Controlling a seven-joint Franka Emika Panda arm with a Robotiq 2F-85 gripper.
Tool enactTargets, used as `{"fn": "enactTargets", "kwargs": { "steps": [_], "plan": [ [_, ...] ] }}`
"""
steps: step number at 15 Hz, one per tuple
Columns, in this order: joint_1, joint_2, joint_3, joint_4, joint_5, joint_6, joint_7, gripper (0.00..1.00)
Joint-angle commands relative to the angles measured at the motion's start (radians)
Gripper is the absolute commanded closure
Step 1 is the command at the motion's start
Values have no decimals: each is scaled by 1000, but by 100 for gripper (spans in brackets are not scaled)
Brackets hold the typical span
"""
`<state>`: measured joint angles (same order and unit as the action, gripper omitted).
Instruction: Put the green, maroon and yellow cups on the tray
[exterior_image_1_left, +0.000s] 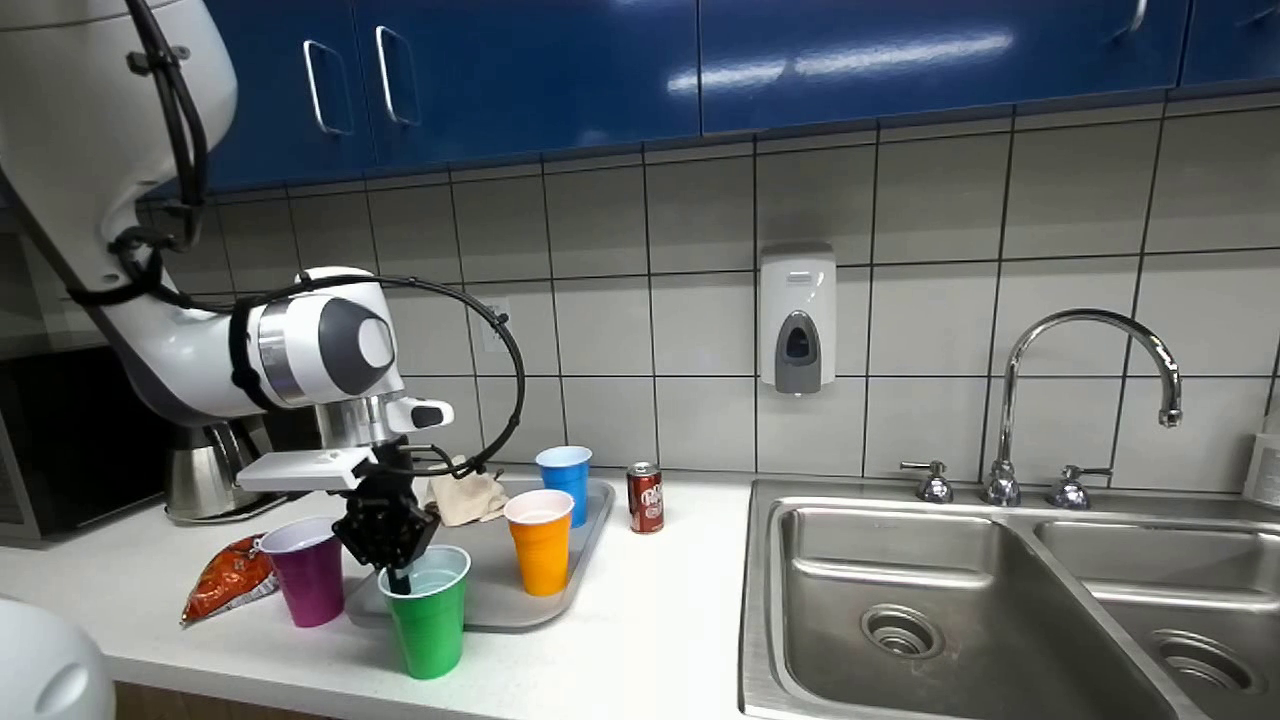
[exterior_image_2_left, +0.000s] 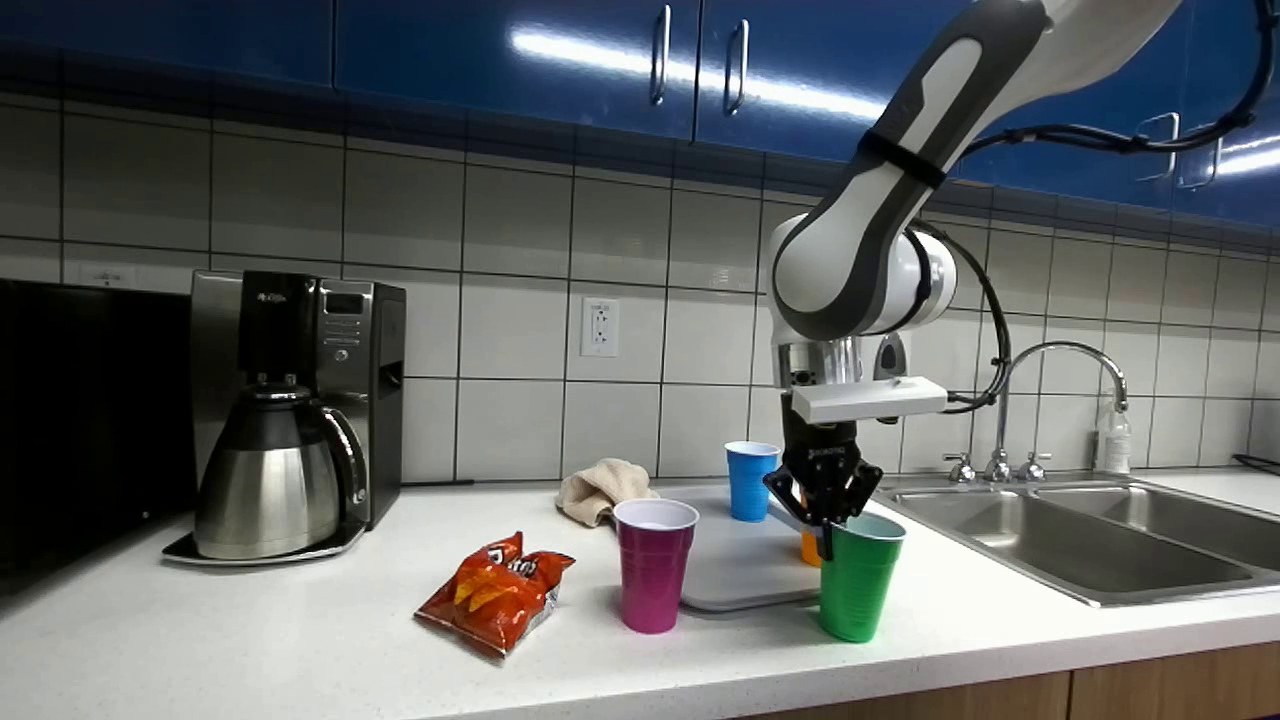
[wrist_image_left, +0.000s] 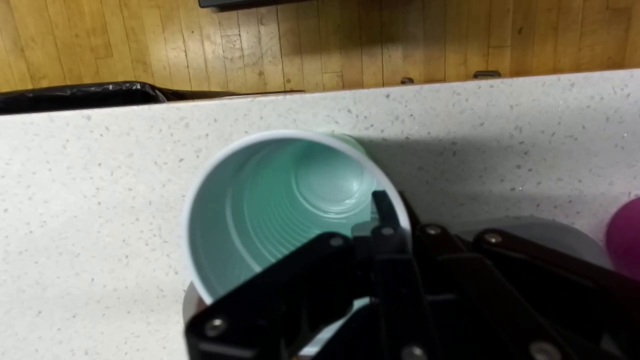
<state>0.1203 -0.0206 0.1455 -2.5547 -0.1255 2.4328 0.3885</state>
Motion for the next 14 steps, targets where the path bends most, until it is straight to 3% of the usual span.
{"fn": "enactTargets", "kwargs": {
  "steps": [1,14],
  "plan": [
    [4,-18,-1,-10,-17,-3,12,99],
    [-3,-95,4,69,-19,-94,-18,99]
  ]
}}
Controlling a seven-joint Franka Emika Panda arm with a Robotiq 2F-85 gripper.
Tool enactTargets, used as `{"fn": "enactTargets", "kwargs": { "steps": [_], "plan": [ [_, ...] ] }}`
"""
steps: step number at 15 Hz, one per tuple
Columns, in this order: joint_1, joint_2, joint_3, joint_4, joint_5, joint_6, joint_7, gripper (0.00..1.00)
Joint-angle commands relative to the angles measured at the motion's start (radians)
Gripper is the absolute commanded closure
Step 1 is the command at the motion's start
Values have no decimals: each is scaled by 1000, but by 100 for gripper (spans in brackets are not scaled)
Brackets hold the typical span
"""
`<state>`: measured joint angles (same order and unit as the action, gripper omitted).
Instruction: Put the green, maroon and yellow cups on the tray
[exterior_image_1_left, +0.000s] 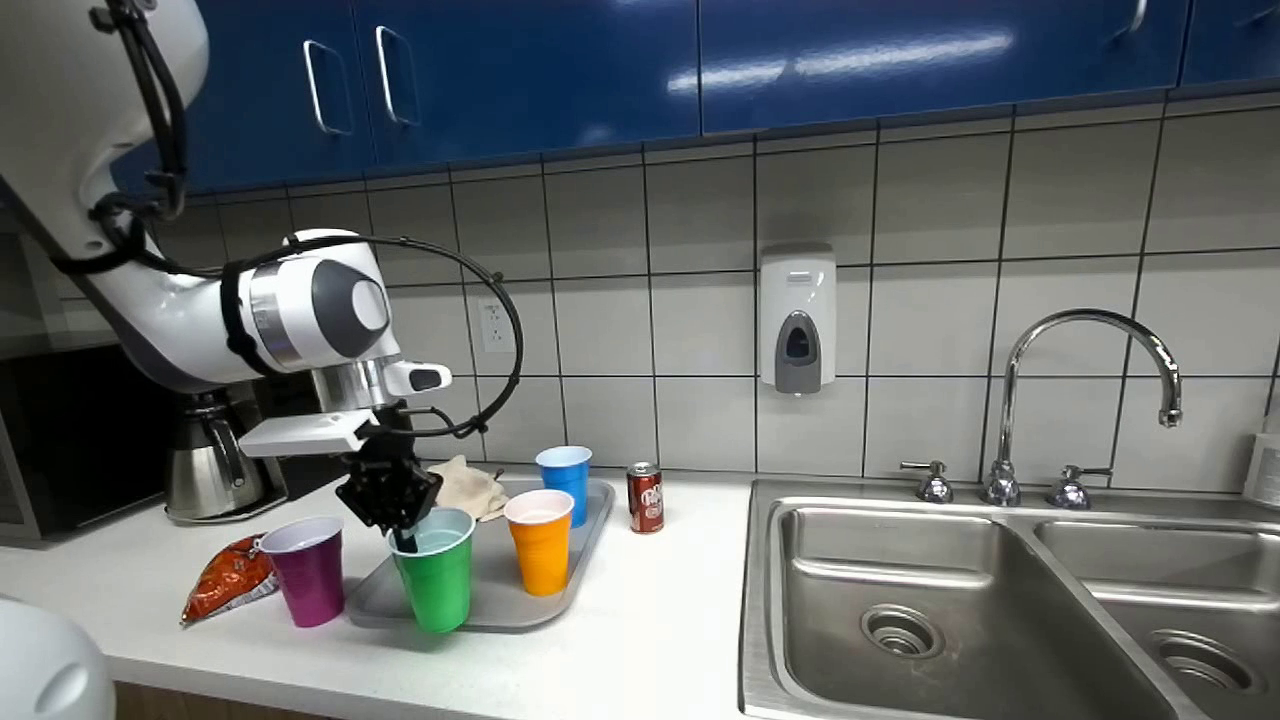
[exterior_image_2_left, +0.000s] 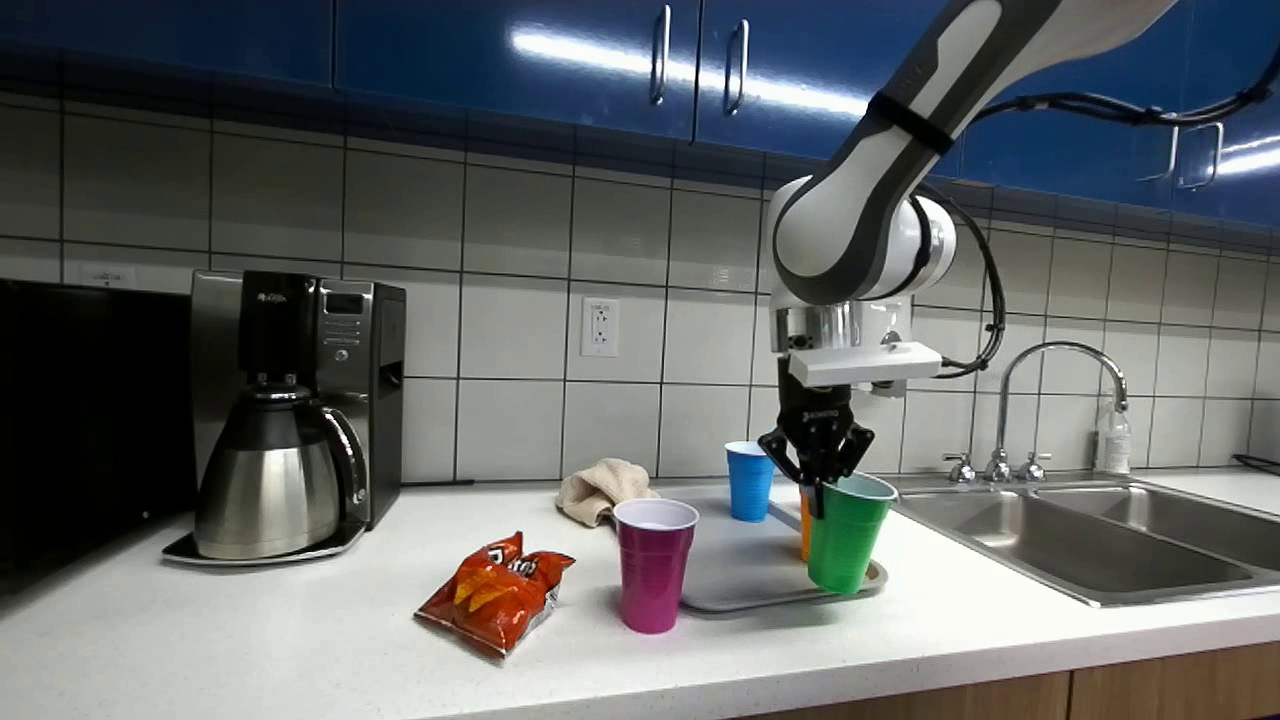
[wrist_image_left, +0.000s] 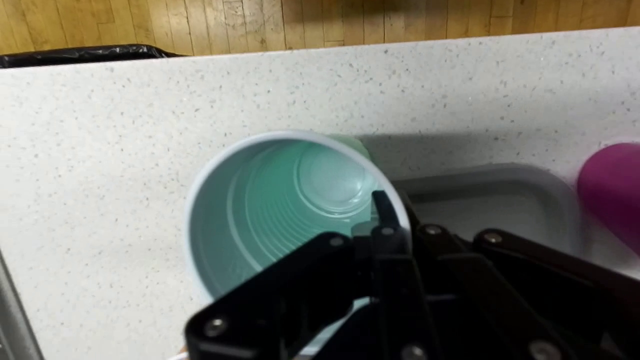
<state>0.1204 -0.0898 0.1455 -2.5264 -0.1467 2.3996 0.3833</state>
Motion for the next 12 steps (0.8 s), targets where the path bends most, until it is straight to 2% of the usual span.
{"fn": "enactTargets", "kwargs": {
  "steps": [1,12],
  "plan": [
    [-5,-19,5,58,-9,-67,-6,99],
    [2,93,2,198,-17,-143,8,99]
  ]
}}
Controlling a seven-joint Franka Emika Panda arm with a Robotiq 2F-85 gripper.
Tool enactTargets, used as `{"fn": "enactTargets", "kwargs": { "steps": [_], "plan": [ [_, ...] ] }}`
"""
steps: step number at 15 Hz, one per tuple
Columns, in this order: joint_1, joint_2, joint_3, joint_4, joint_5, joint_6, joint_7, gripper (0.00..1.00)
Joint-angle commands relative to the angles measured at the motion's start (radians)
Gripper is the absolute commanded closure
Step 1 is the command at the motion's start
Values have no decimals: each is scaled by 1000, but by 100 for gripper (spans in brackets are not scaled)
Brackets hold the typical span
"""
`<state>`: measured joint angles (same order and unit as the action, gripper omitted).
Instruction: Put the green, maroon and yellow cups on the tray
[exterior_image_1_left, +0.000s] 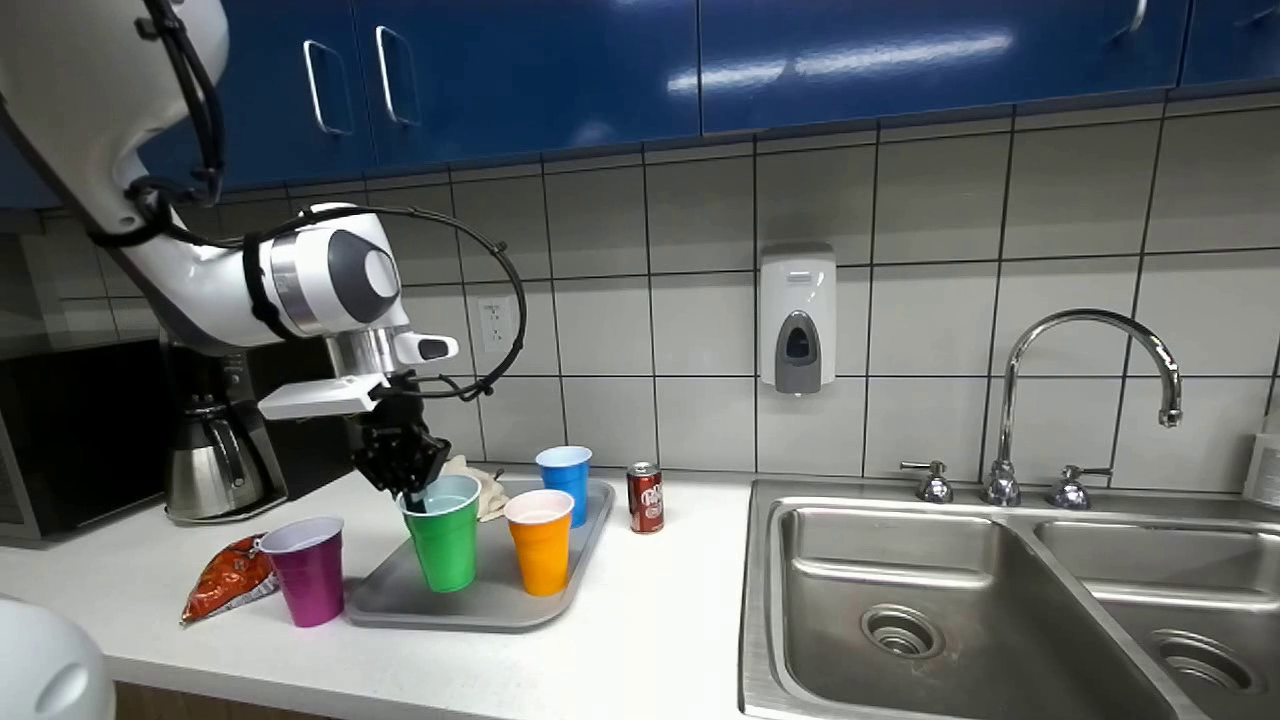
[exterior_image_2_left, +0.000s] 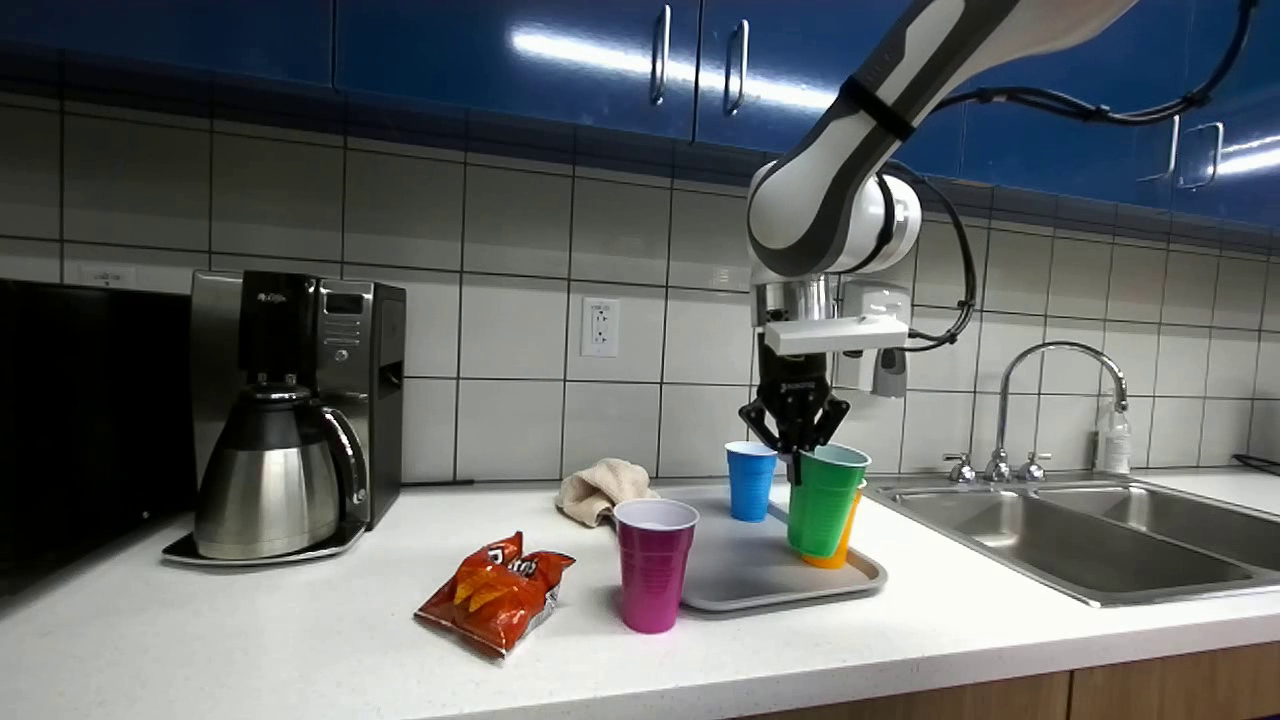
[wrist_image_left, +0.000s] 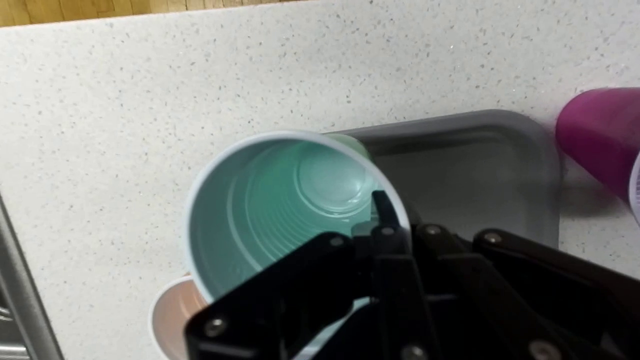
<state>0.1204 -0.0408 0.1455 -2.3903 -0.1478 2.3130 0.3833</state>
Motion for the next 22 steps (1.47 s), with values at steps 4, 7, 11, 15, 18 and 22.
{"fn": "enactTargets", "kwargs": {
  "steps": [4,7,11,15,18,22],
  "plan": [
    [7,97,-5,106,-47,-64,40,99],
    [13,132,-12,141,-64,-64,51,99],
    [21,172,-21,176,-78,-70,58,99],
    [33,200,-31,192,-83,-76,63,99],
    [40,215,-35,199,-82,-81,63,99],
    [53,233,-46,204,-95,-79,73,99]
  ]
}}
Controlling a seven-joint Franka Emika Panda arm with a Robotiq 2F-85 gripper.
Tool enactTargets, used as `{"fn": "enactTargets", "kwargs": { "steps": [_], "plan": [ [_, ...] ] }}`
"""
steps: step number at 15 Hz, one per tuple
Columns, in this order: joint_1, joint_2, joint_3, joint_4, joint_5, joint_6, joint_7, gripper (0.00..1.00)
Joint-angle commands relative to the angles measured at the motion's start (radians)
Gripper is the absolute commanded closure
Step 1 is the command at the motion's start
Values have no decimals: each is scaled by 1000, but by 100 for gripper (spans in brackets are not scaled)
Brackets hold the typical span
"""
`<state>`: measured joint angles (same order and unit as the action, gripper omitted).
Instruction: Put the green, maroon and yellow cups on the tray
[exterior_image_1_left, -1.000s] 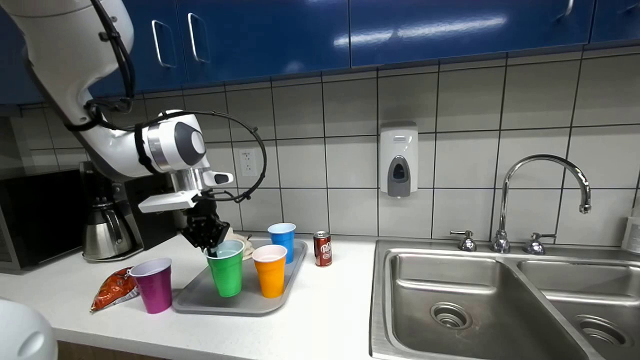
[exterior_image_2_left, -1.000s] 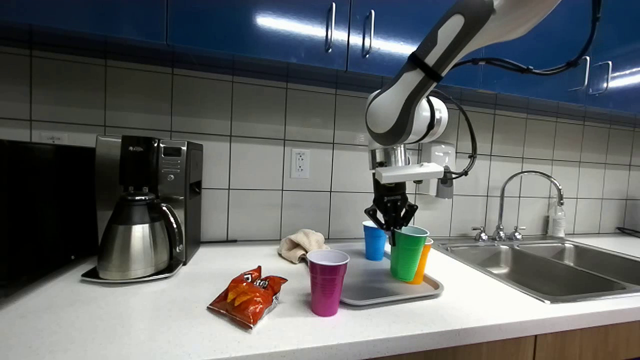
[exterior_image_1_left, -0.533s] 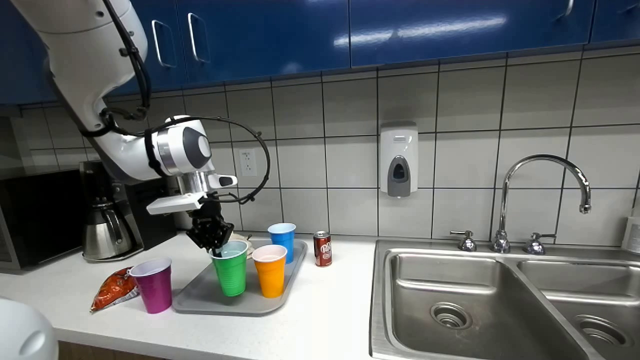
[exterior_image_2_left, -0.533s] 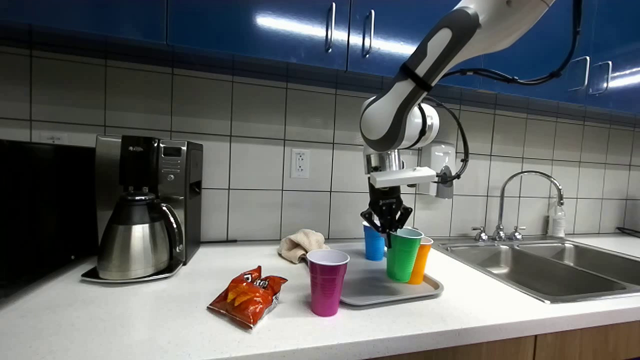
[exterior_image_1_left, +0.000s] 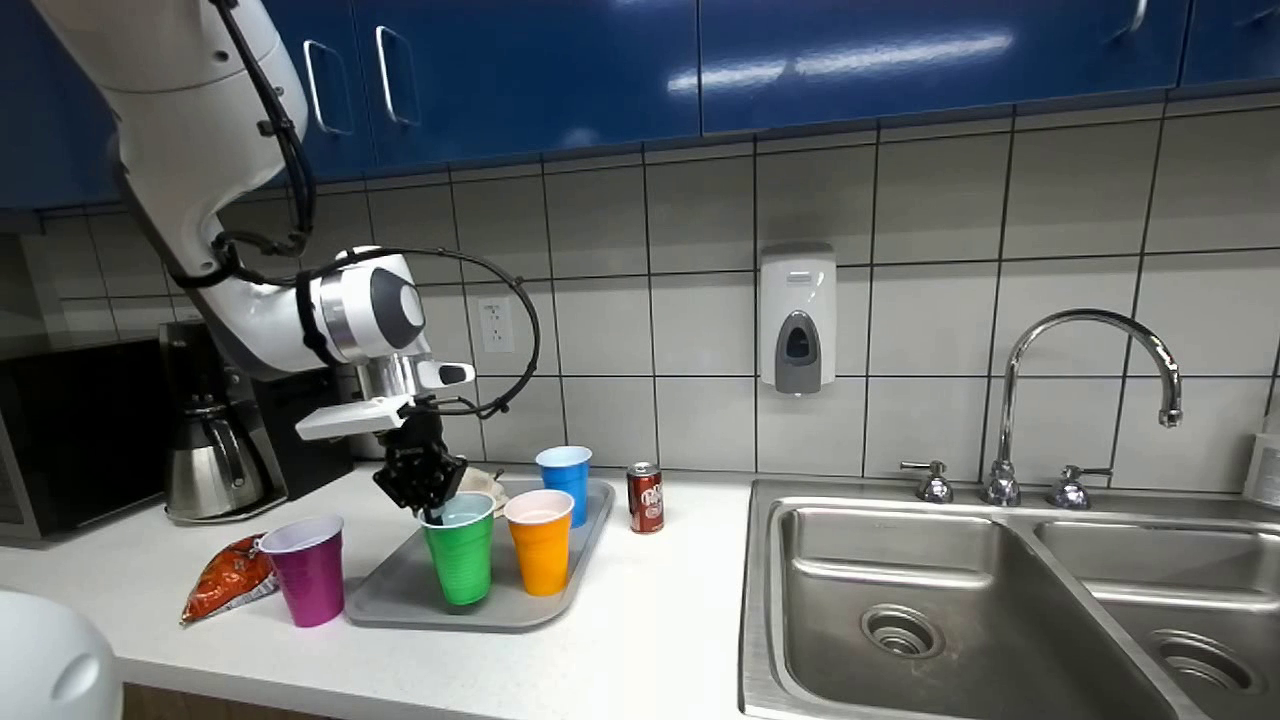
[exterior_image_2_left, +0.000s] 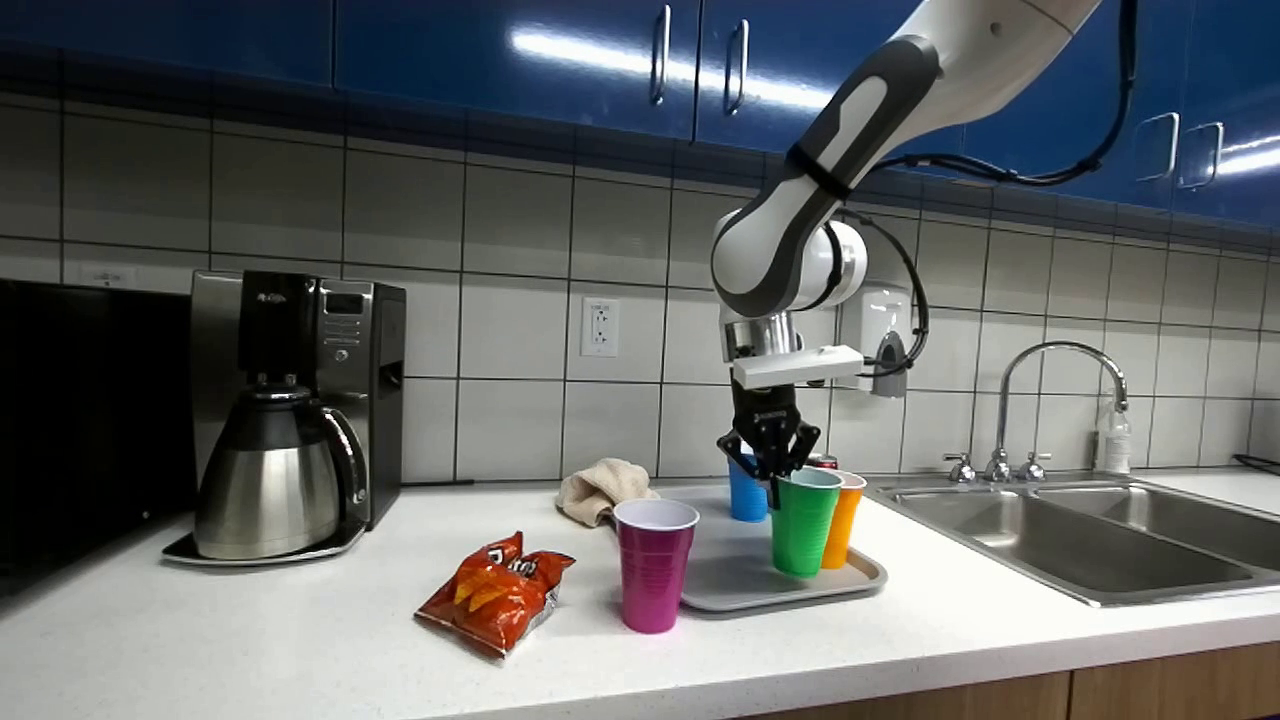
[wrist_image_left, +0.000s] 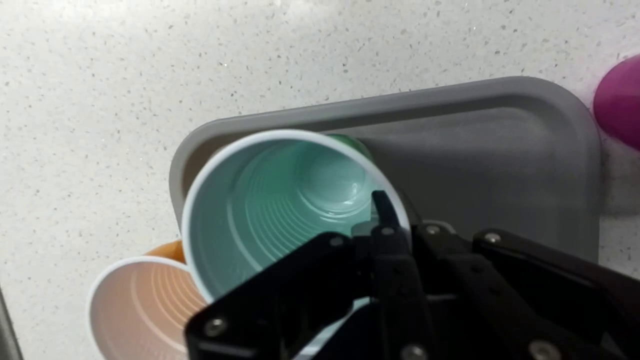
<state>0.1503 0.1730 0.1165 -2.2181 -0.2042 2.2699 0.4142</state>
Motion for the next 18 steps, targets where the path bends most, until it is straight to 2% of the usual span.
{"fn": "enactTargets", "kwargs": {
  "steps": [1,18],
  "plan": [
    [25,22,-19,33,-40,-37,43,99],
    [59,64,-38,56,-59,-37,81,99]
  ]
}}
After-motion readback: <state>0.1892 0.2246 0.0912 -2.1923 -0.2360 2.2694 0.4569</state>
